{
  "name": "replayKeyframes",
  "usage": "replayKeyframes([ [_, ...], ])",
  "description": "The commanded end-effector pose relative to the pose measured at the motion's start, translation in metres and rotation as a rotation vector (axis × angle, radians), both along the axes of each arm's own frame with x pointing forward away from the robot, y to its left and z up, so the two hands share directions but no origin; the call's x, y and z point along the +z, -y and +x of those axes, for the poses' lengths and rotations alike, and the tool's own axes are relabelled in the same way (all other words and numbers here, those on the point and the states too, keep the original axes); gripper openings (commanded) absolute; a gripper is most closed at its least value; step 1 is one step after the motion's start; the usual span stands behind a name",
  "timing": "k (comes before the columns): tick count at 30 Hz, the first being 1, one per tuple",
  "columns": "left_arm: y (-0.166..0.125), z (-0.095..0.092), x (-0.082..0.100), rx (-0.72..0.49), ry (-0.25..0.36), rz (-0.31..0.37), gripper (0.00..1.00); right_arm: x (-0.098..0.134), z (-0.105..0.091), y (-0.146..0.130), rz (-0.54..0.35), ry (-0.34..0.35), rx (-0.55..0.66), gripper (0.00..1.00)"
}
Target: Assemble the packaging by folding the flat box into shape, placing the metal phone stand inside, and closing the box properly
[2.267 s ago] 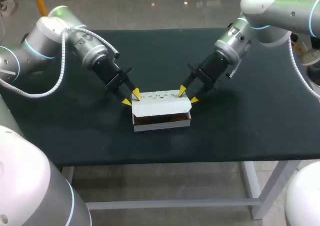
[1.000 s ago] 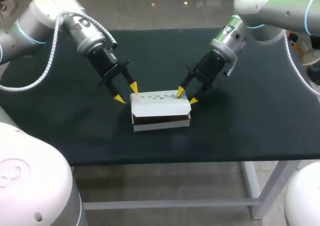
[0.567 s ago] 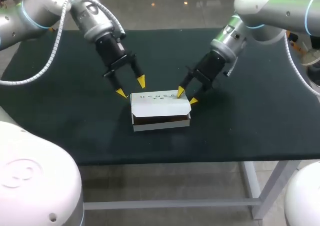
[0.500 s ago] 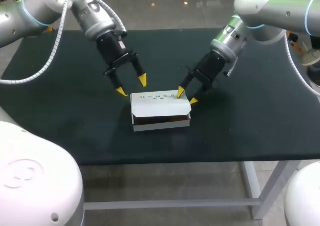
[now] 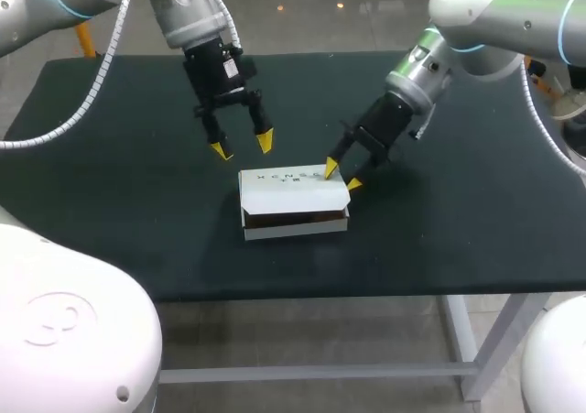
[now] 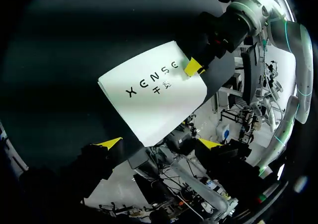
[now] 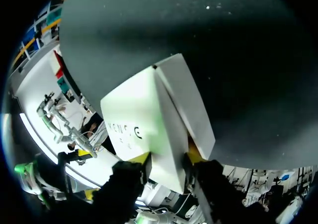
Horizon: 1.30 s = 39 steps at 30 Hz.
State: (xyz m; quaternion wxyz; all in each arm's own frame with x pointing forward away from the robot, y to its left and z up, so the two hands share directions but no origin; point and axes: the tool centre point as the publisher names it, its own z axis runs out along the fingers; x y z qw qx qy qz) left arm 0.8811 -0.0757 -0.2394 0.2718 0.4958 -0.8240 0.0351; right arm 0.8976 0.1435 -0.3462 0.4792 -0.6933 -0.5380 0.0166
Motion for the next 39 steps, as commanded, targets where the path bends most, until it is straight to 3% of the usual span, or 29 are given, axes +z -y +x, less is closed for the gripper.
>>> replayKeyframes([
  [1, 0.003, -0.011, 0.006, -0.15, 0.262, 0.088, 1.0, -0.001, 0.001, -0.001, -0.001, -0.002, 0.002, 0.47],
  [4, 0.013, -0.016, 0.003, -0.286, 0.302, 0.131, 1.0, -0.001, 0.001, -0.001, -0.001, -0.002, 0.002, 0.45],
  [6, 0.017, -0.02, 0.002, -0.396, 0.284, 0.152, 1.0, -0.001, 0.001, -0.001, -0.001, -0.002, 0.002, 0.45],
  [7, 0.019, -0.022, 0.003, -0.41, 0.259, 0.166, 1.0, -0.001, 0.001, -0.001, -0.001, -0.002, 0.002, 0.45],
  [18, 0.019, -0.022, 0.003, -0.41, 0.259, 0.166, 1.0, -0.001, 0.001, -0.001, -0.001, -0.002, 0.002, 0.45],
  [21, 0.024, -0.023, -0.005, -0.503, 0.298, 0.187, 1.0, -0.001, 0.001, -0.001, -0.001, -0.002, 0.002, 0.44],
  [25, 0.023, -0.025, -0.013, -0.696, 0.399, 0.127, 1.0, -0.001, 0.001, -0.001, -0.001, -0.002, 0.002, 0.44],
  [32, 0.025, -0.03, -0.024, -0.855, 0.537, 0.089, 1.0, -0.001, 0.001, -0.001, -0.001, -0.002, 0.002, 0.44],
  [34, 0.027, -0.033, -0.029, -0.895, 0.589, 0.11, 1.0, -0.001, 0.001, -0.001, -0.001, -0.002, 0.002, 0.44],
  [36, 0.032, -0.034, -0.033, -0.918, 0.567, 0.196, 1.0, -0.001, 0.001, -0.001, -0.001, -0.002, 0.002, 0.44],
  [39, 0.032, -0.034, -0.033, -0.918, 0.567, 0.196, 1.0, -0.001, 0.001, -0.001, -0.001, -0.002, 0.002, 0.44],
])
